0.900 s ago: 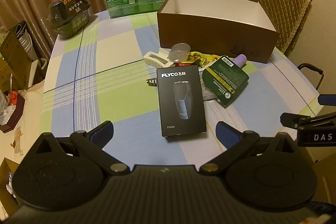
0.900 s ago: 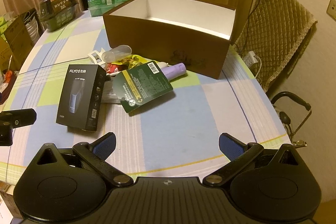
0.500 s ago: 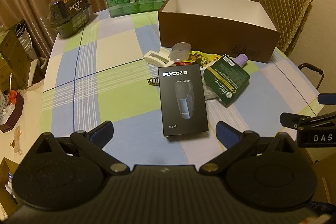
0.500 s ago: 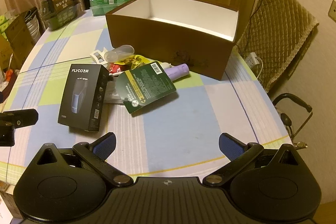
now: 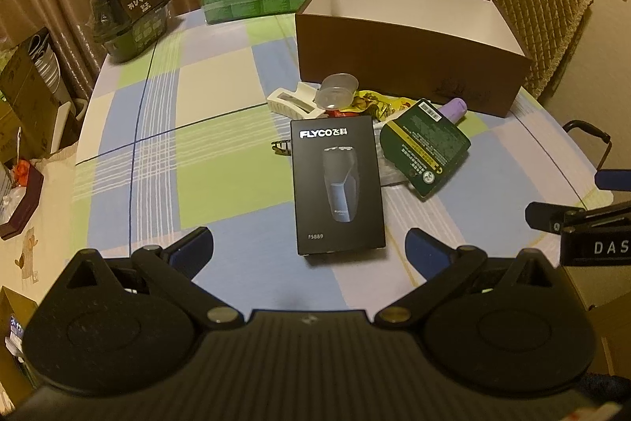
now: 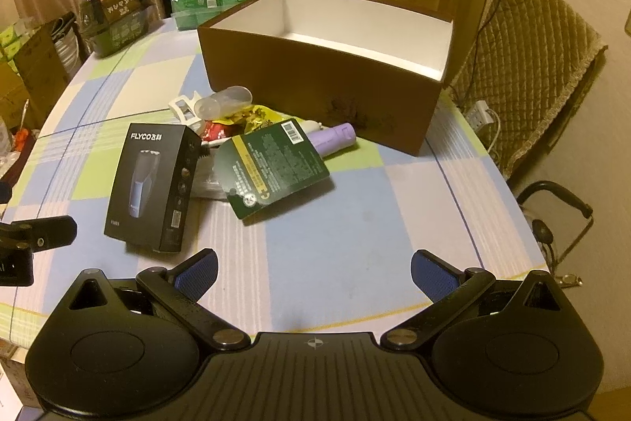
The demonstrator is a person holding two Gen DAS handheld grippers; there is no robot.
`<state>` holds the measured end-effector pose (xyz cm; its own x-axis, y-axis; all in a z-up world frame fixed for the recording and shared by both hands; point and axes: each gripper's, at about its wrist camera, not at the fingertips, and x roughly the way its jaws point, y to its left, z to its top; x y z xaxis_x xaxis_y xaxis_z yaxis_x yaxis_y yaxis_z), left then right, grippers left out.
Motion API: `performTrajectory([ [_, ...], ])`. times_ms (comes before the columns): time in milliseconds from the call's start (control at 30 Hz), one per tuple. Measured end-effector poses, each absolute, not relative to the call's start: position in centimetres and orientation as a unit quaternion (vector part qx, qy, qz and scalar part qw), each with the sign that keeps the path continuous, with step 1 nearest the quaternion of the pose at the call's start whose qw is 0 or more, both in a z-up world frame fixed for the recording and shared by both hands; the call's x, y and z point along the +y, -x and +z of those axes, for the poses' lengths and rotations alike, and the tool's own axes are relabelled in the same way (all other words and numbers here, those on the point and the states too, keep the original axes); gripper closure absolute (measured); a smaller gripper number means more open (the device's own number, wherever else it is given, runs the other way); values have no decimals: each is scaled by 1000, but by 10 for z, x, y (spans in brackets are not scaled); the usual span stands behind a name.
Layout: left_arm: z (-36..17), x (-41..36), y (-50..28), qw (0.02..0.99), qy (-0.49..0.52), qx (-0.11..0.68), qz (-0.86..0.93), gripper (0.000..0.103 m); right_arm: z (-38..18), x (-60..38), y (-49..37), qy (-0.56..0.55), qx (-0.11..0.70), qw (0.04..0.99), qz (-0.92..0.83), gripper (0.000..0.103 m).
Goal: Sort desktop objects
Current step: 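Move the left tool toward the black FLYCO shaver box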
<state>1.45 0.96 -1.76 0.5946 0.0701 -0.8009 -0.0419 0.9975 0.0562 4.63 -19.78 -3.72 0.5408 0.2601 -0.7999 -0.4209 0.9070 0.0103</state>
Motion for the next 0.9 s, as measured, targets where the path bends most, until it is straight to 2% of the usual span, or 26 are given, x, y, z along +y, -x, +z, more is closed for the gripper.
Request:
performTrajectory([
  [900, -56, -18, -77, 877, 7, 475, 75, 1, -62, -231, -139, 100, 472, 840, 247, 2],
])
